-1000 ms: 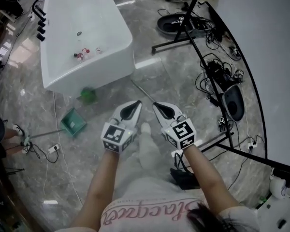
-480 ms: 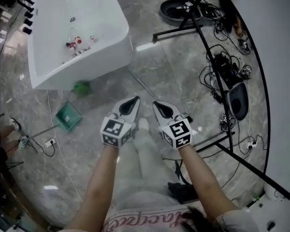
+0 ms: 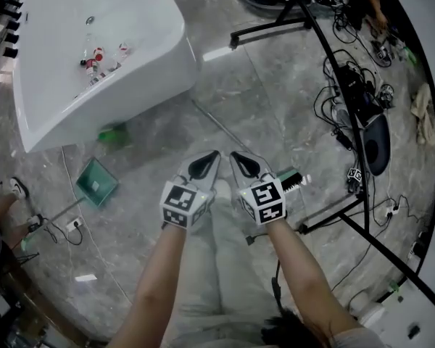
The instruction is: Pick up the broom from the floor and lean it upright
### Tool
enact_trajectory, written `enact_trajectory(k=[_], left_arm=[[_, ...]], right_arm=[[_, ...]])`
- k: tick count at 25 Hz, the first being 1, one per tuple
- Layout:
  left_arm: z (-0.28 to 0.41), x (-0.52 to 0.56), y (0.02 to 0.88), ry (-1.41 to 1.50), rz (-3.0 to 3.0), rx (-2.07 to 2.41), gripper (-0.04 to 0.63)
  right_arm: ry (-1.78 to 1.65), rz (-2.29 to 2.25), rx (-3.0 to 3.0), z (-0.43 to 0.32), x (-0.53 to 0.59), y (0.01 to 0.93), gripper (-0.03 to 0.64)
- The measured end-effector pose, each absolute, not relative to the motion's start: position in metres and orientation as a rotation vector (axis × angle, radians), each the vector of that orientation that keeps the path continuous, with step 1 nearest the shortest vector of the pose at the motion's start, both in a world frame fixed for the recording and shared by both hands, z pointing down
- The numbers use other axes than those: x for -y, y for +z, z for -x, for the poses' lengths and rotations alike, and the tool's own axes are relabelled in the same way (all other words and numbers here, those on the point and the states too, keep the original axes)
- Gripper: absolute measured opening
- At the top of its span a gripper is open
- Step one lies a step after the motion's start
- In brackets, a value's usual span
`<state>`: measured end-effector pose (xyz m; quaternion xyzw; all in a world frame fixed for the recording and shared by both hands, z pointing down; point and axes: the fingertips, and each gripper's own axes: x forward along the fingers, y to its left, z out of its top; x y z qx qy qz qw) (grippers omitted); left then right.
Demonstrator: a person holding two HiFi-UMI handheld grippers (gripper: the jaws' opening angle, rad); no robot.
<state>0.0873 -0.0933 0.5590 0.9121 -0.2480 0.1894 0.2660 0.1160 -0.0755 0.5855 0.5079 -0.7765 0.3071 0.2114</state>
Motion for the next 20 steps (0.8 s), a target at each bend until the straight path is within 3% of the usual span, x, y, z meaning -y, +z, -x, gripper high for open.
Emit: enact_trajectory(k=[10, 20], left_arm=[[-0.066, 0.099, 0.693, 0.665, -2.471, 0.567, -0.001], [-0.092, 0.111, 0.778, 0.675, -2.492, 0.436, -0.001]], right_arm=[[0.869, -1.379, 1.953, -0.122, 0.079, 0.737, 0.043], [0.844, -1.154, 1.756, -0.133, 0.07, 0.89, 0.089]])
